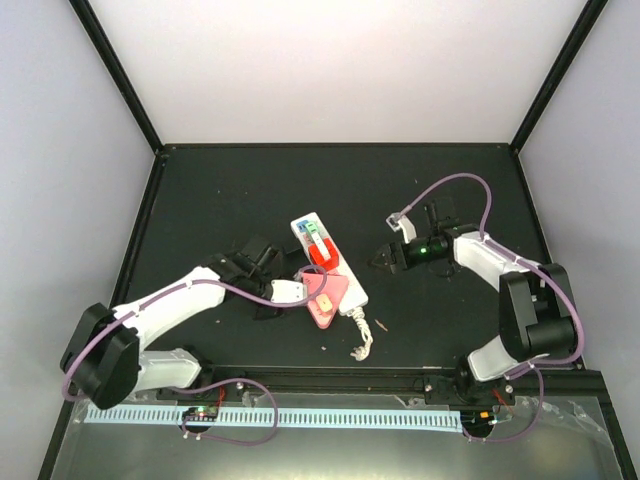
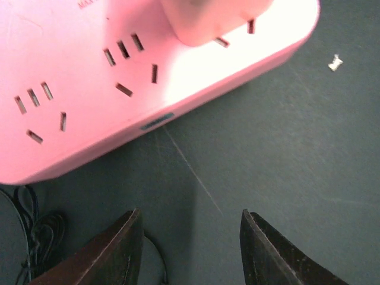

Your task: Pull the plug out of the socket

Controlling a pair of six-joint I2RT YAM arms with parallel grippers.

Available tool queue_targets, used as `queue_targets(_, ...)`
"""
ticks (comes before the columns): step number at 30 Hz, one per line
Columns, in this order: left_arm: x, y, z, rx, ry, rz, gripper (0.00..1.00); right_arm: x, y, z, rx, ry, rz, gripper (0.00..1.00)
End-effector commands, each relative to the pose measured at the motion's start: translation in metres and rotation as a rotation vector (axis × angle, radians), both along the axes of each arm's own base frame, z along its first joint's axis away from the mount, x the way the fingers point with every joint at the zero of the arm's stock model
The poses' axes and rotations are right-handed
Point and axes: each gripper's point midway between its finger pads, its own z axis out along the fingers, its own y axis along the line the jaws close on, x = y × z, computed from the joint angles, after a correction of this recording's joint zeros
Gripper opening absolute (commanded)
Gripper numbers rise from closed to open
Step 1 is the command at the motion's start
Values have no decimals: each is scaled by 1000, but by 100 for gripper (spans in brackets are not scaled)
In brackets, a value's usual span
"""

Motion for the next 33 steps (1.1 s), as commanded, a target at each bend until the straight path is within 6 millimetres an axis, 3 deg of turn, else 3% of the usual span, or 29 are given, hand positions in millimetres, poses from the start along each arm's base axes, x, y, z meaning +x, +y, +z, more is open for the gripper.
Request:
queue_targets(1,23,-22,1,-81,-10,25,46,-9,14,-9,9,24,43,93)
queue_targets(16,92,-57,8,-217,1,158,33,-13,22,-26,30,104,61,92)
queue_targets(20,111,-56,2,-205,10,194,30,-14,22,-31,34,122,57,92)
queue_targets(26,124,-53,0,-219,27,218,30,-16,24,-38,41,162,59,92)
queue_targets(33,135,-52,2,-215,45,240,30,-37,46,-48,29,202,135,93)
